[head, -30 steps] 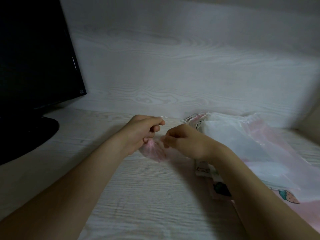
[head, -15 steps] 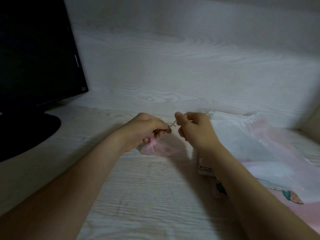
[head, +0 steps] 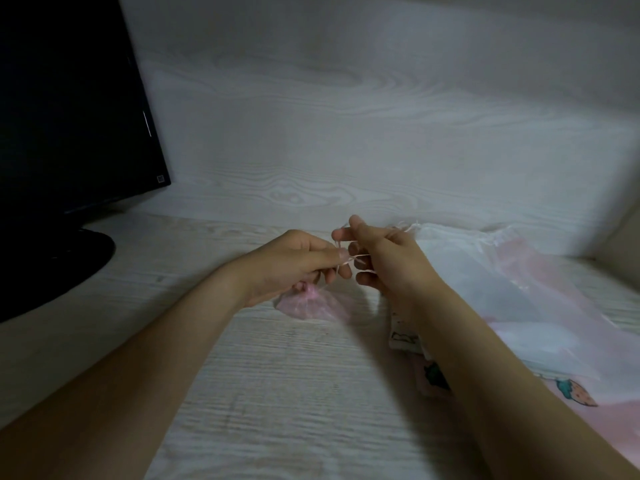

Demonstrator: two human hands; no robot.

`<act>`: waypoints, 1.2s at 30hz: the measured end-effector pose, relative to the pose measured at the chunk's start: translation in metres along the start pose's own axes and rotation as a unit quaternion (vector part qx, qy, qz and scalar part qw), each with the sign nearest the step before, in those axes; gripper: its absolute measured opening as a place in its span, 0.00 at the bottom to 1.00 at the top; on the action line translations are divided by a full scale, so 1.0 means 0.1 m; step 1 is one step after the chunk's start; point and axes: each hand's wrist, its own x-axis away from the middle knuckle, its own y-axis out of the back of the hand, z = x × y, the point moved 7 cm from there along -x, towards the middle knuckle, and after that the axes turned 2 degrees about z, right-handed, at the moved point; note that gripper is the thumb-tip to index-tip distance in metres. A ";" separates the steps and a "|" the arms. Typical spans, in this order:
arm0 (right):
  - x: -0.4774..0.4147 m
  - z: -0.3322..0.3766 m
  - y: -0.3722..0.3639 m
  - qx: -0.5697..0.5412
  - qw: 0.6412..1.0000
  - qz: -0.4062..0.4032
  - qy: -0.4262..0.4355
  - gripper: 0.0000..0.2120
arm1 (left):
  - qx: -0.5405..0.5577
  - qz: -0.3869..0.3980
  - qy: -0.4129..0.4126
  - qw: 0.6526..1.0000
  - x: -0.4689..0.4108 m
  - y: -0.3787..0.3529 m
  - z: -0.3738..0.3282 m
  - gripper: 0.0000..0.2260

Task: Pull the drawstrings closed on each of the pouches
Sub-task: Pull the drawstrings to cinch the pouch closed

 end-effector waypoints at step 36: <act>0.14 0.36 -0.26 0.446 0.825 -0.010 0.347 0.05 | 0.084 -0.025 0.041 0.995 0.01 0.17 0.11 0.12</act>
